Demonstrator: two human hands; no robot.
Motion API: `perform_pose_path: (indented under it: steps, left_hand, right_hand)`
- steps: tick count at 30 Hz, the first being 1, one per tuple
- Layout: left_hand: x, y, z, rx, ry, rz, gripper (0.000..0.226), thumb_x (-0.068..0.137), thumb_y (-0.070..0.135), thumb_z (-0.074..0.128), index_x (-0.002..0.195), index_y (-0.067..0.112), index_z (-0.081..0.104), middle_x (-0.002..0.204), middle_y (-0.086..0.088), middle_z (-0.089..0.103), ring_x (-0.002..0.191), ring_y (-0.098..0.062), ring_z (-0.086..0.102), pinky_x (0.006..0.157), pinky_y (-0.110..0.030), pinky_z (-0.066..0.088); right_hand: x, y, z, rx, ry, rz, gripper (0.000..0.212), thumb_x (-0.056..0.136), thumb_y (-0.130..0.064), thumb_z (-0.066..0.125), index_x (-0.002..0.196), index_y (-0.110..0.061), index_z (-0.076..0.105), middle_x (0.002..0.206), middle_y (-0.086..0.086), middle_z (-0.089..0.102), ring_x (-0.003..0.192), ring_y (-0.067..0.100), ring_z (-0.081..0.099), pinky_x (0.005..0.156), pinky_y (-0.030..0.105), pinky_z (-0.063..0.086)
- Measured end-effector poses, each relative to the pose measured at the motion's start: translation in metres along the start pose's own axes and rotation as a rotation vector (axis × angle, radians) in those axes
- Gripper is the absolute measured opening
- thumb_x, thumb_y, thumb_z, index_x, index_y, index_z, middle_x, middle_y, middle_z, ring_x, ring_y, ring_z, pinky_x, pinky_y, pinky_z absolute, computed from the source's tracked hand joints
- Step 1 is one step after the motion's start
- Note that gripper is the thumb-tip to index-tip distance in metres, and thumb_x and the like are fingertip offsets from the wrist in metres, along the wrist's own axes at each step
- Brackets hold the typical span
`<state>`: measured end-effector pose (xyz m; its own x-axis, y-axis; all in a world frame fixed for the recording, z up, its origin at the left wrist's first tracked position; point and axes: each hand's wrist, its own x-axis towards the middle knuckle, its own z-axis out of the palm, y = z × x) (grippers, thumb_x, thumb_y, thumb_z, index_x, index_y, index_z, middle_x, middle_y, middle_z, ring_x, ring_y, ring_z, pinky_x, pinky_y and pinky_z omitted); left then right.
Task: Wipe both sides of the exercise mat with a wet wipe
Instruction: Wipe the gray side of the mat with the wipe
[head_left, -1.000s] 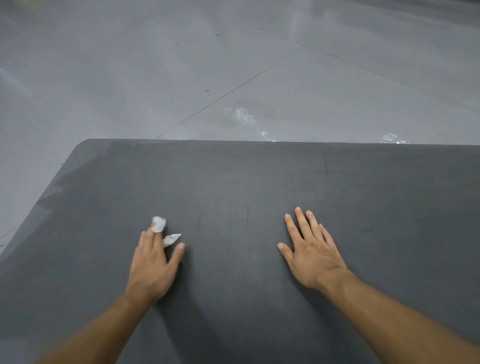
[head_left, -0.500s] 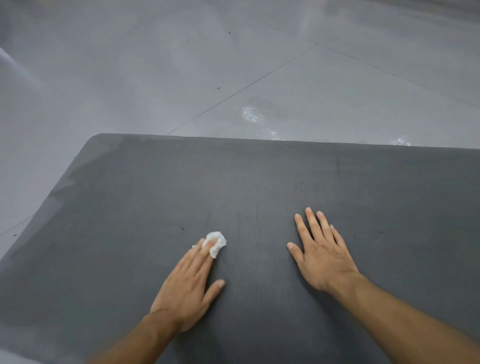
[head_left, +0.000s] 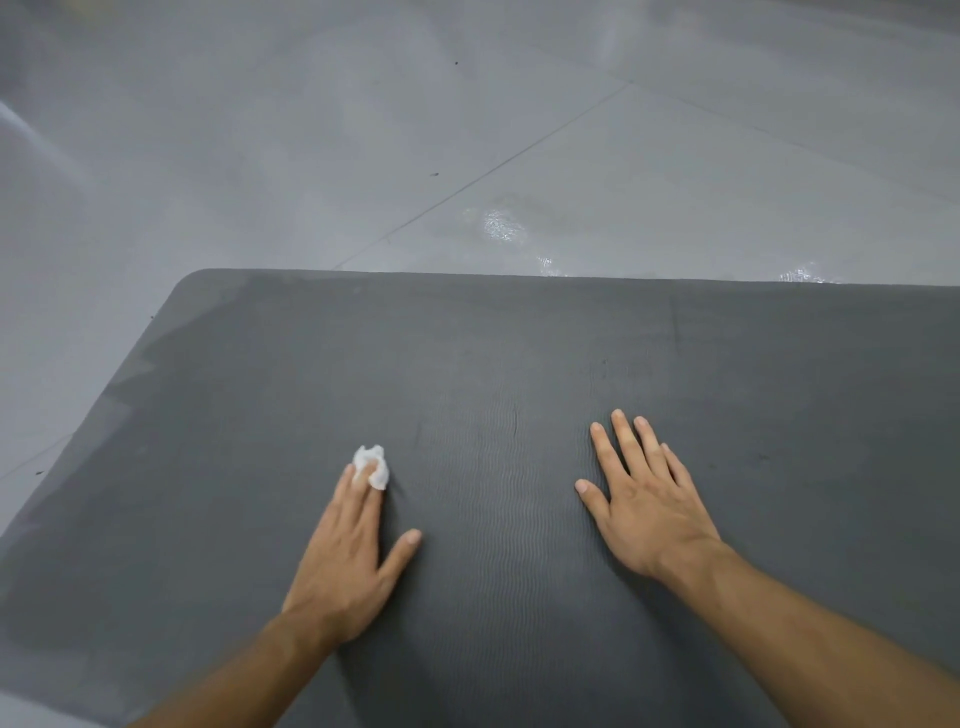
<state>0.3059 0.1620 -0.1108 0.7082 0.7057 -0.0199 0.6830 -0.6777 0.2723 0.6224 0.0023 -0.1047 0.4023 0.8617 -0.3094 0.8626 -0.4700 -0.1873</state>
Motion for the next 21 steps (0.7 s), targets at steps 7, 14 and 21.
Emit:
perform_pose_path:
  steps: [7,14,21]
  left_hand:
    - [-0.041,0.073,0.008,-0.001,-0.163,0.321,0.093,0.101,0.064,0.047,0.165,0.009,0.009,0.174,-0.001,0.003,0.16,-0.025,0.004,0.125,-0.044,0.017]
    - [-0.036,0.042,0.011,-0.042,-0.08,0.092,0.078,0.104,0.057,0.039,0.166,0.02,0.009,0.173,0.006,0.008,0.16,-0.016,0.005,0.126,-0.037,0.013]
    - [-0.038,-0.034,0.0,0.09,-0.036,-0.232,0.086,0.099,0.072,0.018,0.166,0.019,0.013,0.17,0.004,0.021,0.159,-0.012,0.006,0.128,-0.032,0.009]
  right_hand:
    - [0.0,0.0,0.005,-0.005,0.035,0.01,0.08,0.084,-0.065,-0.019,0.155,-0.028,-0.025,0.172,-0.001,-0.021,0.158,0.02,-0.021,0.126,0.038,-0.008]
    - [0.0,0.0,0.005,-0.026,0.02,0.01,0.081,0.086,-0.064,-0.018,0.159,-0.029,-0.023,0.171,-0.002,-0.024,0.158,0.02,-0.023,0.126,0.037,-0.009]
    - [0.0,0.001,0.004,-0.014,0.021,0.013,0.084,0.087,-0.065,-0.016,0.162,-0.027,-0.019,0.171,-0.001,-0.024,0.157,0.019,-0.024,0.125,0.037,-0.01]
